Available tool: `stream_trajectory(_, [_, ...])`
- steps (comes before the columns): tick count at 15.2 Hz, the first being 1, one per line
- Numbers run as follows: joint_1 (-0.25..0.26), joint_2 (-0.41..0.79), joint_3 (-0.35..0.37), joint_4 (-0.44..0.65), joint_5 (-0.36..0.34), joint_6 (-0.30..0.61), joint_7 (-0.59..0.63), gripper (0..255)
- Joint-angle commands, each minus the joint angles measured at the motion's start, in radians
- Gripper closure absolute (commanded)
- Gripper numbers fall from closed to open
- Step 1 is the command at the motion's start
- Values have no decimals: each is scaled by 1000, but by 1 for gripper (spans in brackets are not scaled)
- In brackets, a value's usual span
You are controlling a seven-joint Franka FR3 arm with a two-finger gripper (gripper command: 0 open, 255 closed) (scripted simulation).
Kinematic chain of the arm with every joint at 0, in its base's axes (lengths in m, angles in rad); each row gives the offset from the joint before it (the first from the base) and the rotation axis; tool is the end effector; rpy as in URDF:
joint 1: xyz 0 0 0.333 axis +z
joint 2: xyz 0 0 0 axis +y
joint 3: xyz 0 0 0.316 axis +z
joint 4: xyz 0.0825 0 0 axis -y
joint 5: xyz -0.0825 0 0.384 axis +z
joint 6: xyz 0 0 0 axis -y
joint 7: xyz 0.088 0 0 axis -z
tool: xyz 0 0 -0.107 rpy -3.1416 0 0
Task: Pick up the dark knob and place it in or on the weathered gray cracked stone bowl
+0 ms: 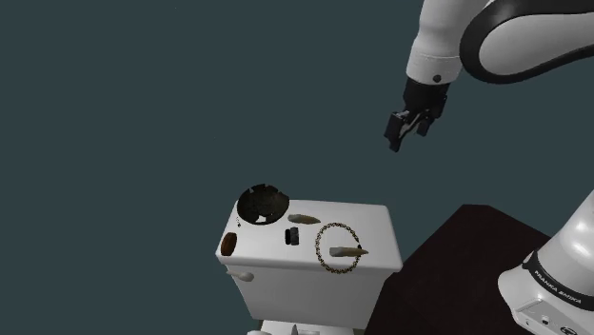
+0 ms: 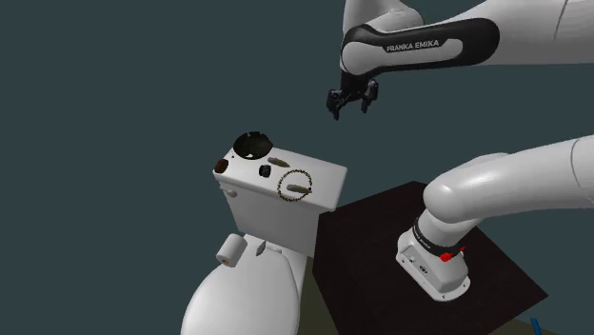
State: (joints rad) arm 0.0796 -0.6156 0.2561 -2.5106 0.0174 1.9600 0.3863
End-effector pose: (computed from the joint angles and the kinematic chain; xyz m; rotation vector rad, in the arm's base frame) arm 0.3500 0.1293 0.4859 3.0282 -0.1495 0.1371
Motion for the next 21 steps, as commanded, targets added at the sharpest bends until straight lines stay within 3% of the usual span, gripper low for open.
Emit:
stream_trajectory(1, [8,50,36,-5,10,55,41,0])
stream_trajectory(6, [13,203,125,16,8,185,145,0])
stream_trajectory(11, [3,383,214,71,-46,300,271,0])
stream_trajectory(17, [3,631,290,182,-203,396,468,0])
stream_trajectory(21, [45,805,291,284,-339,425,606,0])
